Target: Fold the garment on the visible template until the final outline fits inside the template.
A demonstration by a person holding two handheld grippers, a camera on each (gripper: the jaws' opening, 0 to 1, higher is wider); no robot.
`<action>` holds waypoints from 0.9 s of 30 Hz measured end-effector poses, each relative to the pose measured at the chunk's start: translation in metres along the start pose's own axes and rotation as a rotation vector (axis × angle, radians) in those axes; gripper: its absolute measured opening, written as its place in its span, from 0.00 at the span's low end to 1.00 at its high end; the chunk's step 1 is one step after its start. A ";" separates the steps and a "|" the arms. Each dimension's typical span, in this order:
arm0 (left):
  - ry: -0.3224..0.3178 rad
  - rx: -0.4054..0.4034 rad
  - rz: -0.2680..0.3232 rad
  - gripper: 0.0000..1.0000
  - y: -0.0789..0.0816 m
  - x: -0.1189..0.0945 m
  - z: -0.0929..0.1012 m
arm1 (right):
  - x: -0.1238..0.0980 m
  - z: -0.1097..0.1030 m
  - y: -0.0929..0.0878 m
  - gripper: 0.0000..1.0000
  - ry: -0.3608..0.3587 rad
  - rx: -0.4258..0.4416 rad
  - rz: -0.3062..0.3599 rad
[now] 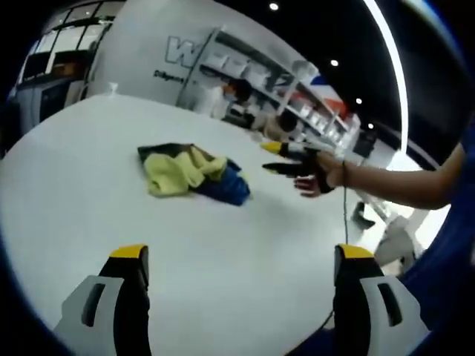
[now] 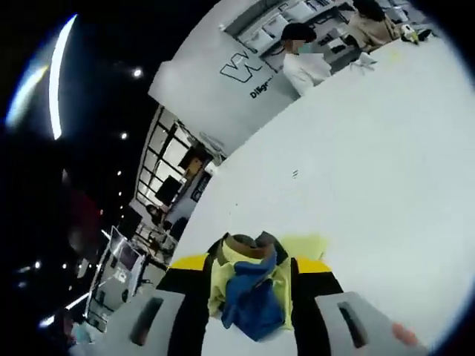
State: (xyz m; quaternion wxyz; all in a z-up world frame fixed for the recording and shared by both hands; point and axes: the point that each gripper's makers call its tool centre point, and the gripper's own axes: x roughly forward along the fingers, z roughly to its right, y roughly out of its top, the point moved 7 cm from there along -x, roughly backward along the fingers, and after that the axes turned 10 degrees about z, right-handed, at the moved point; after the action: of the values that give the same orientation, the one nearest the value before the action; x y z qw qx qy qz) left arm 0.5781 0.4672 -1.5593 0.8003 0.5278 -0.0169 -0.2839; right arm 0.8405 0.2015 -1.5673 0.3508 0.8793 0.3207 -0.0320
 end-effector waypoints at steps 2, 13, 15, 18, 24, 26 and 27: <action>0.006 -0.004 0.001 0.99 0.000 -0.001 0.000 | 0.009 0.001 0.000 0.36 -0.007 0.029 -0.010; 0.032 -0.020 0.017 0.99 0.000 -0.006 -0.003 | 0.039 0.015 -0.023 0.24 -0.106 0.186 -0.082; 0.035 -0.017 0.015 0.99 0.000 -0.008 -0.003 | 0.040 0.018 -0.027 0.24 -0.124 0.217 -0.076; 0.042 -0.017 0.016 0.99 0.000 -0.010 -0.005 | 0.044 0.019 -0.029 0.23 -0.121 0.248 -0.070; 0.056 -0.018 0.015 0.99 0.000 -0.014 -0.009 | 0.050 0.020 -0.037 0.20 -0.125 0.287 -0.093; 0.058 -0.017 0.017 0.99 0.001 -0.016 -0.009 | 0.051 0.017 -0.037 0.16 -0.110 0.316 -0.080; 0.058 -0.017 0.017 0.99 0.001 -0.016 -0.010 | 0.052 0.016 -0.037 0.14 -0.104 0.328 -0.076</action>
State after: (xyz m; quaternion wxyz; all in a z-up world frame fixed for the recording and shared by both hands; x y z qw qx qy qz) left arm 0.5684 0.4831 -1.5580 0.8073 0.5290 0.0043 -0.2615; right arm 0.8626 0.2399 -1.6157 0.2171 0.9092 0.3256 -0.1425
